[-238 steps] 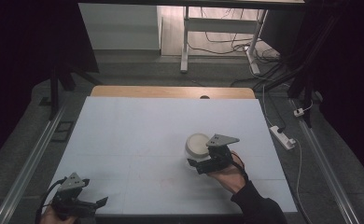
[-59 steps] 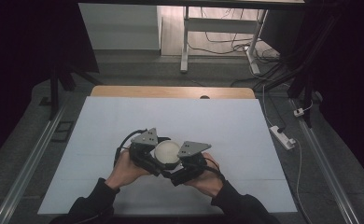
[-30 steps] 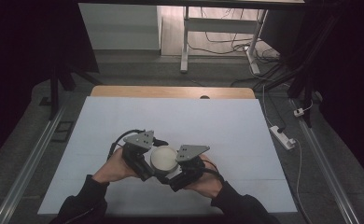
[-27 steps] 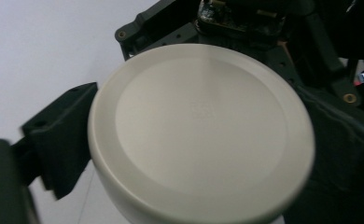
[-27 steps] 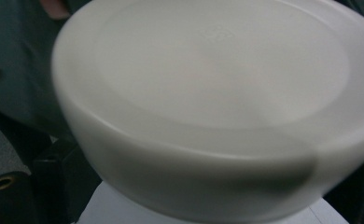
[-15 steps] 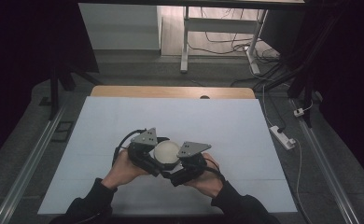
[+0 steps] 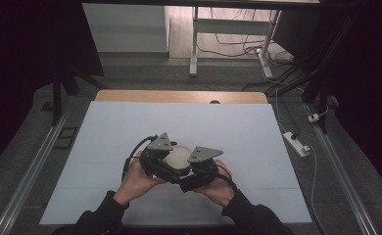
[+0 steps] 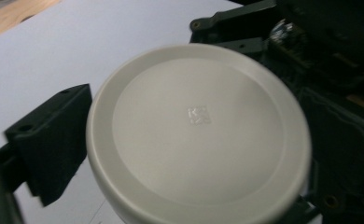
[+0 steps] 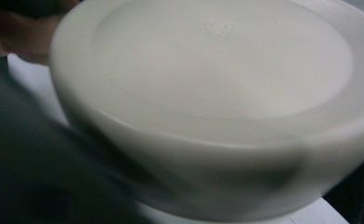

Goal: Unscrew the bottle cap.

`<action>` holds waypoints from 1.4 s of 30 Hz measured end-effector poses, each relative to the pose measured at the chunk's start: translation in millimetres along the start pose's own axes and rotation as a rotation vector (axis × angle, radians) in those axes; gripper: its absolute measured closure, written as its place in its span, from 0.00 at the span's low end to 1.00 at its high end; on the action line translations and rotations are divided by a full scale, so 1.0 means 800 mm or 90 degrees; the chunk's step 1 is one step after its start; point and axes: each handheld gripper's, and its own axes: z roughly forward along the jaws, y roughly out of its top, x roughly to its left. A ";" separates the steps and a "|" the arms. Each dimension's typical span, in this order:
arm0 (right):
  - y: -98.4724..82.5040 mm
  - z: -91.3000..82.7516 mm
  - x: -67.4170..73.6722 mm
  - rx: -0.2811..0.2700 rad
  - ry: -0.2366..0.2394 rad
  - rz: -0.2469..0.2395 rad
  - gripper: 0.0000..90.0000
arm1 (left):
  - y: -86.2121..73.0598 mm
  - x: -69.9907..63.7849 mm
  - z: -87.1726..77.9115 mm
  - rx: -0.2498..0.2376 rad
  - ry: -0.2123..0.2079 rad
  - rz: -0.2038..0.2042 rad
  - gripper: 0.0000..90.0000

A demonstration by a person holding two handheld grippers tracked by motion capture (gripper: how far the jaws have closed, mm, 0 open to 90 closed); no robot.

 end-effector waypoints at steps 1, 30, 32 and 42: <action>0.000 0.000 0.000 -0.001 0.003 -0.002 0.07 | 0.001 0.000 -0.004 -0.003 -0.004 0.012 0.00; 0.002 -0.001 0.013 -0.011 0.047 -0.027 0.07 | -0.008 0.005 -0.009 0.000 -0.052 0.074 0.08; 0.002 0.000 0.011 -0.009 0.029 -0.018 0.07 | -0.006 0.001 -0.005 0.003 -0.021 0.051 0.08; 0.000 0.001 0.005 -0.007 0.007 0.001 0.07 | -0.002 -0.005 0.000 -0.009 0.017 0.017 0.08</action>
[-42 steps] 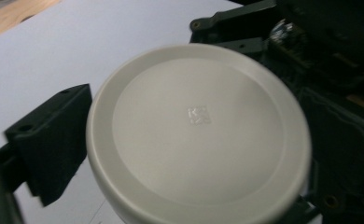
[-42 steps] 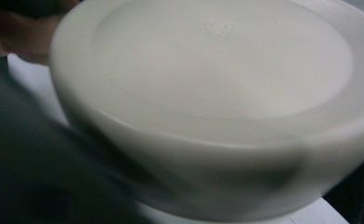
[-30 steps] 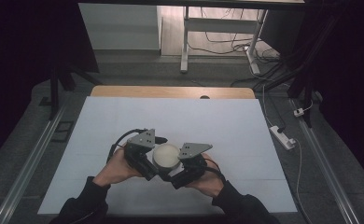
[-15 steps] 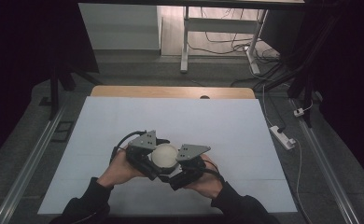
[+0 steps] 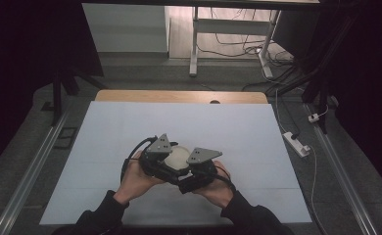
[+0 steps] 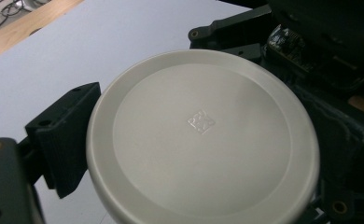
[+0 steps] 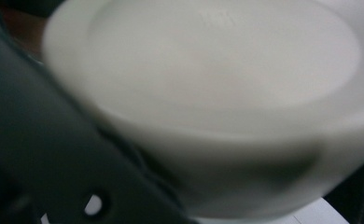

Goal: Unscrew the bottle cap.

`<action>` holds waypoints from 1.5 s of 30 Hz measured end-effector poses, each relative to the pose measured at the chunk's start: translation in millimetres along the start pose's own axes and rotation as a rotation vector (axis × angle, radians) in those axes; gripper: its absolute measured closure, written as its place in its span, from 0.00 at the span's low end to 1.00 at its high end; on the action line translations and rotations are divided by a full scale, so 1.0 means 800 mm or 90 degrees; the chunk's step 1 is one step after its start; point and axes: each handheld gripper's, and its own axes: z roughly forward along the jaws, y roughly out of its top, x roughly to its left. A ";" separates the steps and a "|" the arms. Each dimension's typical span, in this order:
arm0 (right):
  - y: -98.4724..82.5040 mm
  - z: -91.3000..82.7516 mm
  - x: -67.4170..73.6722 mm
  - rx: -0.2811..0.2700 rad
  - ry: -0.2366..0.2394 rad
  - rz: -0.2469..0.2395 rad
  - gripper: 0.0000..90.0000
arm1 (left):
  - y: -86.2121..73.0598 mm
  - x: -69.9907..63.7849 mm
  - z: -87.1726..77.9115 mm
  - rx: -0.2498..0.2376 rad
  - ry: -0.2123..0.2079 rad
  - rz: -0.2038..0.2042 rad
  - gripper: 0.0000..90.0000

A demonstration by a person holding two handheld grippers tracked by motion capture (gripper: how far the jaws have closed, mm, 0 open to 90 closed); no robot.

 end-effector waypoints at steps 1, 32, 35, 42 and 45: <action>0.000 0.000 0.000 0.000 0.000 -0.002 0.07 | 0.000 0.000 -0.001 -0.001 -0.001 -0.001 0.08; -0.004 -0.010 -0.021 -0.007 -0.026 0.013 0.07 | -0.004 0.009 -0.044 -0.024 0.021 -0.009 0.08; -0.005 -0.011 -0.024 -0.009 -0.028 0.015 0.07 | -0.010 0.009 -0.048 -0.025 0.020 -0.010 0.08; -0.005 -0.014 -0.029 -0.010 -0.035 0.018 0.07 | -0.019 0.010 -0.054 -0.027 0.017 -0.016 0.08; -0.004 -0.015 -0.032 -0.011 -0.038 0.021 0.07 | -0.027 0.011 -0.057 -0.032 0.010 -0.021 0.08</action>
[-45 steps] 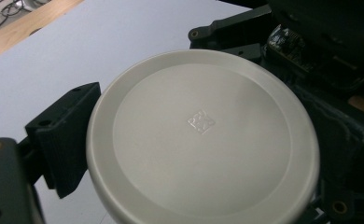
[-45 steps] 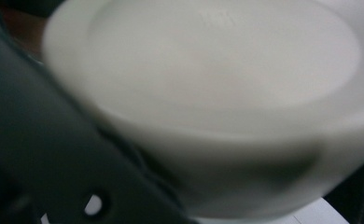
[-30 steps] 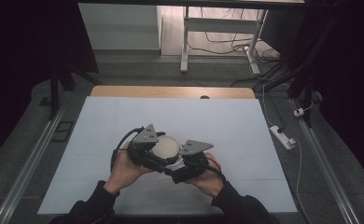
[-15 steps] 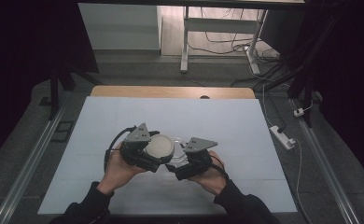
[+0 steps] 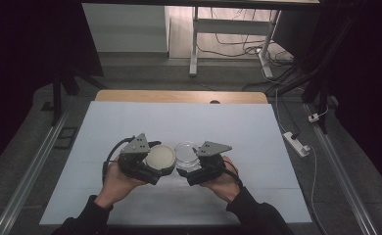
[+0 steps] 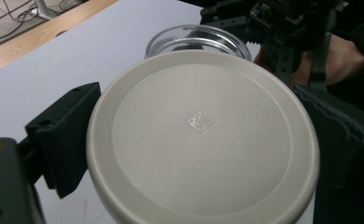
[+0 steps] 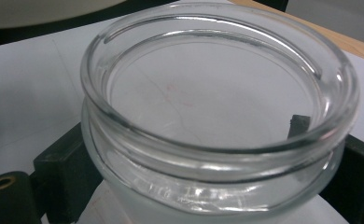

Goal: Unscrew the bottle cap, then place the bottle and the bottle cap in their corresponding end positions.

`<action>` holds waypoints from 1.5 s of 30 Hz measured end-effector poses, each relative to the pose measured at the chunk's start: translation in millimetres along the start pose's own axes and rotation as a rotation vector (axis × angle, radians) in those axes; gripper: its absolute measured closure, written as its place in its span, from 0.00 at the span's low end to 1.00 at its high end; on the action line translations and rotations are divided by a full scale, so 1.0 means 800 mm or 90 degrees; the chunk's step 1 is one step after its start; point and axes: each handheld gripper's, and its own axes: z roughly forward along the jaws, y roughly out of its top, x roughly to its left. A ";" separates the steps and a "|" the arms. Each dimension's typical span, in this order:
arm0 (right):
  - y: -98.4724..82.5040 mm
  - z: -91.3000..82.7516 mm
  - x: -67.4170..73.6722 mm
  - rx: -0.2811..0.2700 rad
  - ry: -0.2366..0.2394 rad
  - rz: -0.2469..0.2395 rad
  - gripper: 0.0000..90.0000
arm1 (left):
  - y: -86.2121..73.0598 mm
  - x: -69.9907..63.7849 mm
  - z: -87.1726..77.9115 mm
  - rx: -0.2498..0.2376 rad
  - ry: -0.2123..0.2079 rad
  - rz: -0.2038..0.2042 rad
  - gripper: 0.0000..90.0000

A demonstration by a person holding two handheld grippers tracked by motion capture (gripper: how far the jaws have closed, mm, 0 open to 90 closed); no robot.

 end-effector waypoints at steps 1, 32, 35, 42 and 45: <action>0.000 0.000 -0.001 -0.001 0.000 0.000 0.07 | -0.002 0.000 -0.001 0.000 -0.003 -0.001 0.08; 0.015 0.008 -0.033 -0.013 -0.029 0.020 0.07 | -0.034 -0.012 0.015 0.022 -0.026 0.009 0.08; 0.016 0.011 -0.036 -0.011 -0.033 0.021 0.07 | -0.037 -0.013 0.020 0.029 -0.027 0.020 0.08; 0.019 0.019 -0.042 -0.008 -0.037 0.023 0.07 | -0.042 -0.017 0.033 0.033 -0.039 0.030 0.08; 0.020 0.022 -0.045 -0.008 -0.040 0.025 0.07 | -0.044 -0.017 0.037 0.030 -0.041 0.026 0.08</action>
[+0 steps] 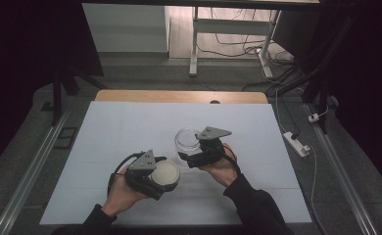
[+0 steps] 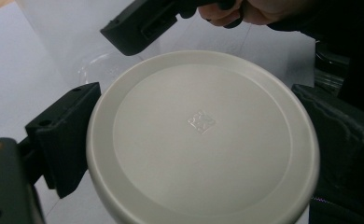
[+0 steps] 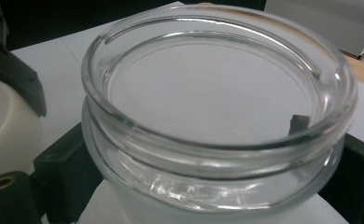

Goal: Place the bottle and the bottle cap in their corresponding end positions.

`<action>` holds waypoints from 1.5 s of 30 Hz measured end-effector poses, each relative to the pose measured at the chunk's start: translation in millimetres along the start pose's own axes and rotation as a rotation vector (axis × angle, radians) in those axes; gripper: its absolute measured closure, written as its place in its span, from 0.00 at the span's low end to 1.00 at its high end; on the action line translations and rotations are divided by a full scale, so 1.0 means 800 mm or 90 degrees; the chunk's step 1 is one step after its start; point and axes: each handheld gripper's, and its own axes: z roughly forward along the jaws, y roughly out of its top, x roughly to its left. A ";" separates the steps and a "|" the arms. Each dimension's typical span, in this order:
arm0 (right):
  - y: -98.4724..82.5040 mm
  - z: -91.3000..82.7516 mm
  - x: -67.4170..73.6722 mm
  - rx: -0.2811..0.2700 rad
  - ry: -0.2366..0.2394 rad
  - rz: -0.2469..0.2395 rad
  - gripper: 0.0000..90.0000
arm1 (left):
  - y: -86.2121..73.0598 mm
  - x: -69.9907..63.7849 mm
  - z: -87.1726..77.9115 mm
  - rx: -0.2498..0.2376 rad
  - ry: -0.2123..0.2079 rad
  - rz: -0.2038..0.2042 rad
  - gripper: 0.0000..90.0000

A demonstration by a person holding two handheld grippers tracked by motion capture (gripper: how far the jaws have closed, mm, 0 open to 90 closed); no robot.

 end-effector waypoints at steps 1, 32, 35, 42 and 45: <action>0.000 0.001 -0.001 0.001 0.000 0.001 0.07 | -0.001 0.001 0.002 0.000 -0.002 0.001 0.08; 0.023 0.046 -0.042 -0.004 -0.041 0.017 0.07 | -0.006 0.007 0.067 0.027 -0.003 0.007 0.08; 0.022 0.051 -0.046 -0.001 -0.044 0.018 0.07 | -0.006 0.008 0.072 0.030 -0.003 0.008 0.08; 0.021 0.064 -0.056 0.003 -0.053 0.022 0.07 | -0.008 0.012 0.088 0.034 0.000 0.007 0.08; 0.021 0.069 -0.060 0.004 -0.055 0.024 0.07 | -0.010 0.015 0.093 0.036 0.002 0.002 0.08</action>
